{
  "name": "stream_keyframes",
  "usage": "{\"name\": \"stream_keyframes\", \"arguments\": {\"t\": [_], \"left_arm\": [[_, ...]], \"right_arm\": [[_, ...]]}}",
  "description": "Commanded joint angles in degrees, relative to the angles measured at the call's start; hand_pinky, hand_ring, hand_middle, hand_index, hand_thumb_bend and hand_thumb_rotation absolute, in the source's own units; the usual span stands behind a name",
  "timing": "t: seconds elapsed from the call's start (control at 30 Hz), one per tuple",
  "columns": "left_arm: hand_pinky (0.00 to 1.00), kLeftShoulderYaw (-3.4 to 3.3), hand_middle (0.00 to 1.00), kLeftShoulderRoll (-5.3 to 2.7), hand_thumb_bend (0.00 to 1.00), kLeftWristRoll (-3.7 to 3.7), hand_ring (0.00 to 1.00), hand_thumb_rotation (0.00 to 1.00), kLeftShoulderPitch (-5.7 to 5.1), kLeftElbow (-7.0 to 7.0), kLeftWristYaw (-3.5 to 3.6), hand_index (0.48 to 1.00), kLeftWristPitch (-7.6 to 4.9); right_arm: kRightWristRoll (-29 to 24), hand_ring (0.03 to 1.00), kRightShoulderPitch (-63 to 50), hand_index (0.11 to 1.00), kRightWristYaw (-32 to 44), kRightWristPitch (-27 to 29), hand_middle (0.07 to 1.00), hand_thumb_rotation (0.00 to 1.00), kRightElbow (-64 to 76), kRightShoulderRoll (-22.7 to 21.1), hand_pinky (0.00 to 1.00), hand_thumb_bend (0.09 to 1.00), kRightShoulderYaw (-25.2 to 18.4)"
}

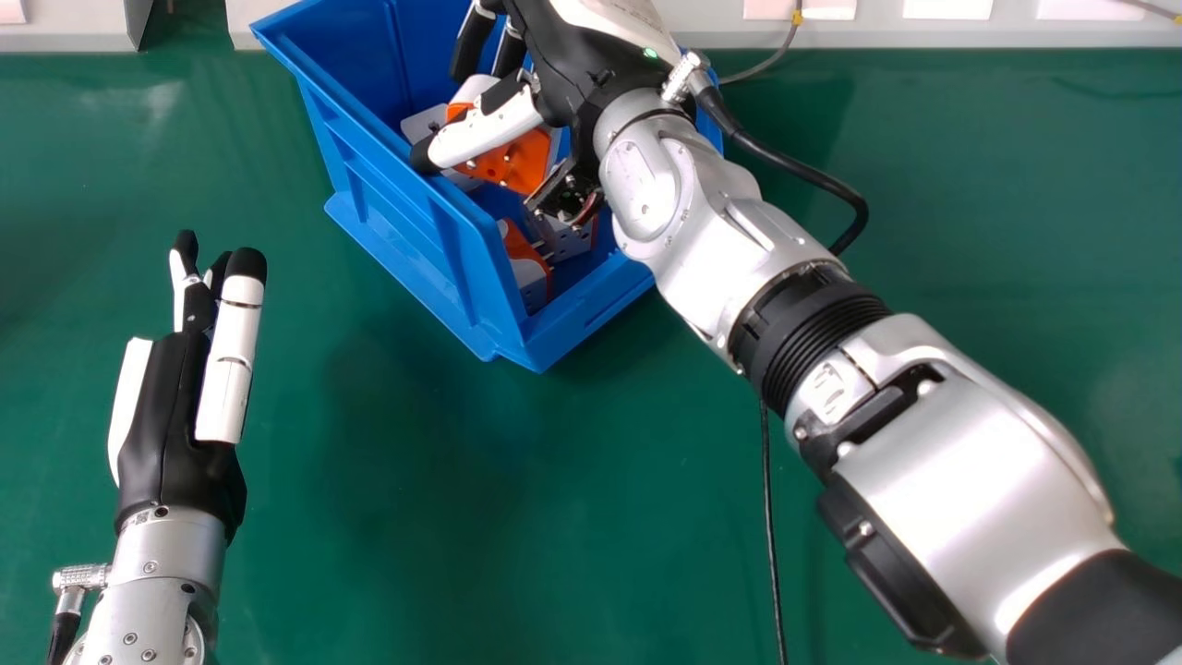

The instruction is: Pick all objects and put in blue box

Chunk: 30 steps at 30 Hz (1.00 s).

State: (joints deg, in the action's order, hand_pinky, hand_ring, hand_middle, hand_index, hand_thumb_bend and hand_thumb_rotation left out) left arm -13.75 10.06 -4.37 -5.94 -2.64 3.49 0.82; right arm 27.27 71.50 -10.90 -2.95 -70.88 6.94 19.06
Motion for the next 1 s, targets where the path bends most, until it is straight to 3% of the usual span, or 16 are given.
{"name": "stream_keyframes", "arguments": {"t": [0.0, 0.3, 0.57, 0.97], "left_arm": [[0.98, 0.26, 0.99, 0.22, 0.51, 0.49, 1.0, 0.95, -0.22, -1.38, -0.19, 0.987, -0.75], [0.97, 0.25, 0.99, 1.08, 0.52, 0.53, 1.0, 0.94, 0.69, 0.48, 0.67, 0.985, -2.0], [0.97, 0.35, 0.99, 0.85, 0.53, 0.59, 1.0, 0.94, 0.67, -0.08, 0.33, 0.985, -1.43], [0.97, 0.91, 0.99, 0.07, 0.54, 0.61, 1.0, 0.94, -0.36, -2.81, -0.62, 0.985, 0.29]], "right_arm": [[-0.63, 0.163, 0.94, 0.47, -1.37, 0.58, 0.255, 0.15, 1.02, -1.24, 0.11, 0.492, -0.83], [-1.71, 0.131, 1.19, 0.469, -1.63, 0.31, 0.223, 0.15, 1.13, -1.63, 0.07, 0.492, -2.35], [-1.72, 0.192, 1.09, 0.474, -1.4, -1.3, 0.291, 0.15, 0.62, -1.42, 0.12, 0.491, -2.48], [-1.05, 0.212, -0.97, 0.476, -2.94, -2.86, 0.312, 0.15, -0.3, -0.04, 0.15, 0.491, -1.34]]}}
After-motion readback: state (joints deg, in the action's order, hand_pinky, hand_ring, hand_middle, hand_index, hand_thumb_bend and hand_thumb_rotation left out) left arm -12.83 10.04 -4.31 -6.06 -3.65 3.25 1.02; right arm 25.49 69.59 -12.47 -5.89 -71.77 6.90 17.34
